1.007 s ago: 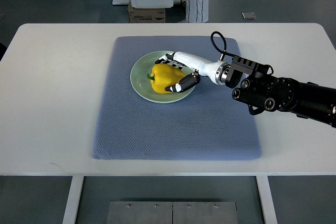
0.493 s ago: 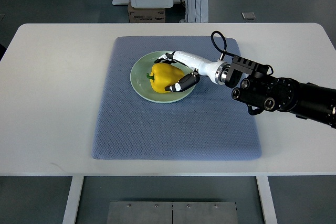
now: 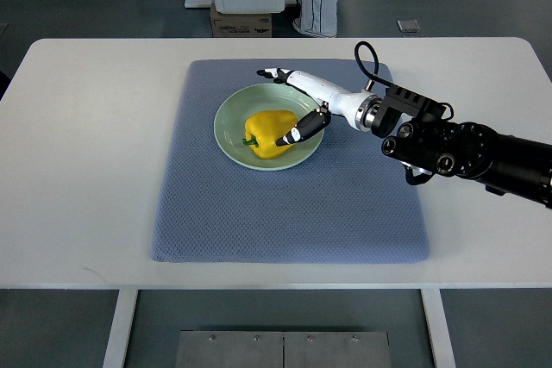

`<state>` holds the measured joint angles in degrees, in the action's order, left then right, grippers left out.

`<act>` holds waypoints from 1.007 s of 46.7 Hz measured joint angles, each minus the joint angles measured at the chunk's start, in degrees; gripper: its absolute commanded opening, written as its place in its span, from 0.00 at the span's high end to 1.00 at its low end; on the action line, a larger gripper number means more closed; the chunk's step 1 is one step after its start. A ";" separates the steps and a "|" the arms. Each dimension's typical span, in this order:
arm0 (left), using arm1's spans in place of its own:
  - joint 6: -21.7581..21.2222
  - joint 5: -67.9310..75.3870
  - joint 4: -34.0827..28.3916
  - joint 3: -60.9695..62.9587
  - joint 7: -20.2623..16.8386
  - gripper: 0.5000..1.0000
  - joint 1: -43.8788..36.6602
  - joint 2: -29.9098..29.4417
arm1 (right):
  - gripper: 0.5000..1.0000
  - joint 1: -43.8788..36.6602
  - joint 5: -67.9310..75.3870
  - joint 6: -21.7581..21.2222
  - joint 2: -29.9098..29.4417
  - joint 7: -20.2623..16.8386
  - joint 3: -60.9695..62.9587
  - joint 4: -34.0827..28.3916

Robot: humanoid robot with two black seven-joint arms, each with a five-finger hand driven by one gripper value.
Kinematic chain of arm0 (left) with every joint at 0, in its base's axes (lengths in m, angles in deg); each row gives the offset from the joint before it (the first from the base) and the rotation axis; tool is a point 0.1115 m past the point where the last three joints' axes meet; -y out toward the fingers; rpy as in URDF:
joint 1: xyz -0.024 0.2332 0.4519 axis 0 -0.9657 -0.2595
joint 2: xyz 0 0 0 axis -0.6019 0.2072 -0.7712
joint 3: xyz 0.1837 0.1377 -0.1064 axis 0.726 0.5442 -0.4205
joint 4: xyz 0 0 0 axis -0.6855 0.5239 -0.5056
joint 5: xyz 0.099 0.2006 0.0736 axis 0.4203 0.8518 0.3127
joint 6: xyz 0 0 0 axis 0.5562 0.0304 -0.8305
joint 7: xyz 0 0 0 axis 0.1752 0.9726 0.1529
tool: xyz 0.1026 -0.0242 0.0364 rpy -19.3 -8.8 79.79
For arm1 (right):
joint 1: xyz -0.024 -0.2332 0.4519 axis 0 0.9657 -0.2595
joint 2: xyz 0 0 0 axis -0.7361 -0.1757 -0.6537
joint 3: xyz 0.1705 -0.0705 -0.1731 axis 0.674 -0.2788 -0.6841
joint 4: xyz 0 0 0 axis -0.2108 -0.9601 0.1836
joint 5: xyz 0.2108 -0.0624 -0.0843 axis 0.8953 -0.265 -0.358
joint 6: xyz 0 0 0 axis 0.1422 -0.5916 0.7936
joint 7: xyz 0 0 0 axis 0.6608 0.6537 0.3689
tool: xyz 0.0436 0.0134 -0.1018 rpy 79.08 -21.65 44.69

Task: Place yellow pepper on plate with right hand

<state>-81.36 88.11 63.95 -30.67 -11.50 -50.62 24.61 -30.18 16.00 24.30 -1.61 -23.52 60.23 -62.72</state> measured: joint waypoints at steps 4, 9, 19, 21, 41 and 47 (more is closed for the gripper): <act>0.00 0.00 0.00 0.00 0.00 0.00 0.01 0.00 | 0.00 0.01 0.26 0.00 0.89 -0.02 1.96 0.00; 0.00 0.00 0.00 0.00 0.00 0.00 0.00 0.00 | 0.00 0.12 0.55 -0.05 2.21 -0.19 3.78 0.00; 0.00 0.00 0.00 0.00 0.00 0.00 0.00 0.00 | 0.00 0.84 6.52 -0.11 4.07 -0.26 8.03 0.02; 0.00 0.00 0.00 0.00 0.00 0.00 0.00 0.00 | 0.00 1.12 8.38 -0.11 4.54 -0.26 9.22 0.05; 0.00 0.00 0.00 0.00 0.01 0.00 0.00 0.00 | 0.00 7.78 15.31 -0.01 3.05 -0.17 29.39 7.86; 0.00 0.00 -0.01 0.00 0.00 0.00 -0.01 0.00 | 0.00 8.87 15.31 0.03 3.05 0.04 30.15 8.34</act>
<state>-81.37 88.11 63.95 -30.67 -11.50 -50.62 24.61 -21.31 31.30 24.33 1.44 -23.48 90.38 -54.37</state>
